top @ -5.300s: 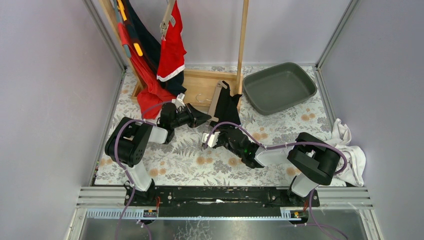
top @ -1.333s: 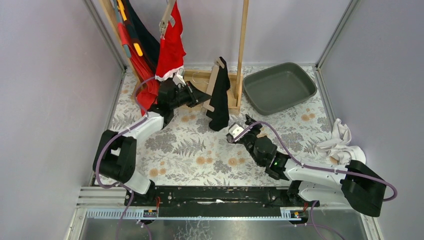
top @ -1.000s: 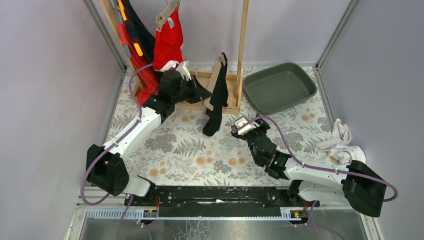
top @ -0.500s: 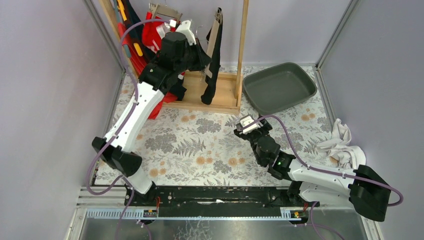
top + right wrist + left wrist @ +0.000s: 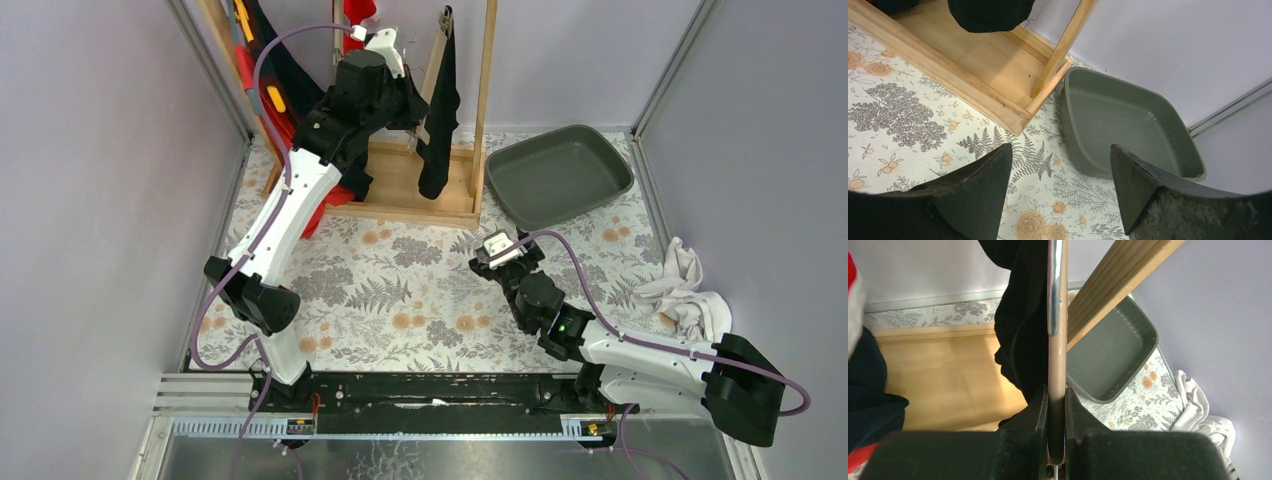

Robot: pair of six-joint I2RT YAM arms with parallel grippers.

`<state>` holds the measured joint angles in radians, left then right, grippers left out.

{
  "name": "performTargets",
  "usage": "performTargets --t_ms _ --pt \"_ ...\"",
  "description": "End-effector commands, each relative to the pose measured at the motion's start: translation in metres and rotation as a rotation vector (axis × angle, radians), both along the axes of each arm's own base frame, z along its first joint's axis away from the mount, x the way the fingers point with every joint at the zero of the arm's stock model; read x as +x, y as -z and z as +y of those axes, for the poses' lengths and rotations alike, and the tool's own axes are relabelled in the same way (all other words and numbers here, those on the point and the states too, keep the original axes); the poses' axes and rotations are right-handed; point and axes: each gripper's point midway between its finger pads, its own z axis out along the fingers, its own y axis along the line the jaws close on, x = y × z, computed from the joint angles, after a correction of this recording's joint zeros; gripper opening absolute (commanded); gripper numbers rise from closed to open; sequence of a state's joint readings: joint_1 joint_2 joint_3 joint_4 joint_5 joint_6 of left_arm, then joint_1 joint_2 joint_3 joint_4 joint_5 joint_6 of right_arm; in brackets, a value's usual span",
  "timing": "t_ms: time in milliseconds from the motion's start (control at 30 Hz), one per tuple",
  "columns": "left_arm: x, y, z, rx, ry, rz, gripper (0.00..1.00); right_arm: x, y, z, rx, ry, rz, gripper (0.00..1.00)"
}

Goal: Clip the underwear to the hanger
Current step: Place the hanger at the clothesline.

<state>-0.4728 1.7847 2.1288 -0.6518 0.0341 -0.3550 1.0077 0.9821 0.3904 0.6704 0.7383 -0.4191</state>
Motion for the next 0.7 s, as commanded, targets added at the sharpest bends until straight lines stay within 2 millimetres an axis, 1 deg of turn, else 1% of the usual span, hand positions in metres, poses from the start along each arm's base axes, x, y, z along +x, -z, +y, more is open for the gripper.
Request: performTargets --t_ms 0,100,200,400,667 --pt "0.003 -0.038 0.005 -0.012 -0.026 -0.138 0.0 0.001 -0.007 0.005 0.052 -0.016 -0.014 0.77" --pt "0.006 -0.054 0.011 0.002 -0.054 -0.192 0.0 0.001 -0.006 0.005 0.049 -0.016 -0.012 0.77" --pt "0.013 -0.065 0.016 0.028 -0.082 -0.236 0.0 0.001 -0.007 0.006 0.053 -0.021 -0.012 0.77" --pt "0.033 -0.082 0.026 0.083 -0.132 -0.339 0.0 0.001 -0.005 0.006 0.048 -0.024 -0.008 0.77" --pt "0.067 -0.096 0.047 0.07 -0.197 -0.419 0.0 0.001 0.001 0.009 0.045 -0.039 -0.003 0.77"
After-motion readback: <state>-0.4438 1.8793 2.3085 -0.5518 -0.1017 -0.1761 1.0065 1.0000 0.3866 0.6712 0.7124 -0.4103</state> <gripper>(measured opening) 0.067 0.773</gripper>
